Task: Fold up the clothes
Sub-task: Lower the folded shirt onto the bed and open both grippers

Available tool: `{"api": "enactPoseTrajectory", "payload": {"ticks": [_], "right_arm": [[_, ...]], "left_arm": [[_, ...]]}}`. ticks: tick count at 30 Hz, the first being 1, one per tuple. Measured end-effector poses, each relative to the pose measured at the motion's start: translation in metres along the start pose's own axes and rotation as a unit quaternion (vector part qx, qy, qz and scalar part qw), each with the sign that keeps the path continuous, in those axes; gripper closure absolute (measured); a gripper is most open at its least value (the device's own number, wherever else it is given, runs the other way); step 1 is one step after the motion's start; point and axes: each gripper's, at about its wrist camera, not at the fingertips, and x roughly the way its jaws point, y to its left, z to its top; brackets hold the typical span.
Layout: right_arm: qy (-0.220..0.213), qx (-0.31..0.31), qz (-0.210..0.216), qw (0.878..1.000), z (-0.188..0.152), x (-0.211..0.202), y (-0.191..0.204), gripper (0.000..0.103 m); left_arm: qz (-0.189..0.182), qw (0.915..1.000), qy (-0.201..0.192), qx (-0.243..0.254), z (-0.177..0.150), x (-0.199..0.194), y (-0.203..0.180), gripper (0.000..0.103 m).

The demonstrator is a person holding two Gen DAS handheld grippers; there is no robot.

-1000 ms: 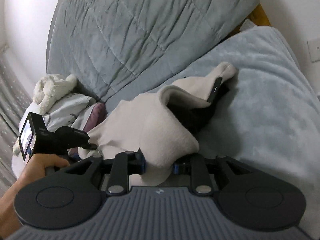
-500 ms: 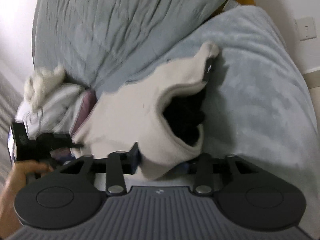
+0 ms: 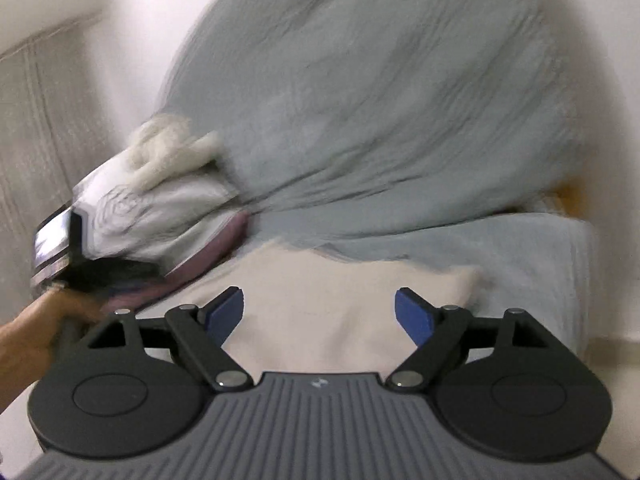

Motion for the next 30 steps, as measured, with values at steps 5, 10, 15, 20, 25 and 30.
{"api": "enactPoseTrajectory", "payload": {"ticks": [5,10,15,20,25,30], "right_arm": [[0.078,-0.026,-0.051,0.995,-0.025,0.043,0.002,0.025],[0.069,-0.044,-0.064,0.995,-0.06,0.014,-0.022,0.039],[0.052,-0.056,-0.079,0.994,-0.051,0.006,-0.019,0.037],[0.011,-0.069,-0.137,0.988,-0.039,-0.01,-0.021,0.024],[0.088,-0.044,-0.12,0.988,-0.043,0.026,-0.053,0.018],[0.062,-0.072,-0.13,0.987,-0.029,0.01,-0.051,0.018]], "left_arm": [[0.023,0.998,0.05,0.032,-0.018,0.041,0.0,0.006],[-0.039,0.9916,0.082,-0.093,-0.024,0.069,0.063,0.0],[-0.012,0.9947,0.045,-0.092,-0.011,0.052,0.061,0.002],[0.042,0.9973,0.018,-0.058,-0.005,0.035,0.05,0.002],[0.066,0.9947,0.063,-0.046,-0.02,0.058,0.043,0.002],[0.07,0.9892,0.031,-0.125,-0.012,0.038,0.085,0.003]]}}
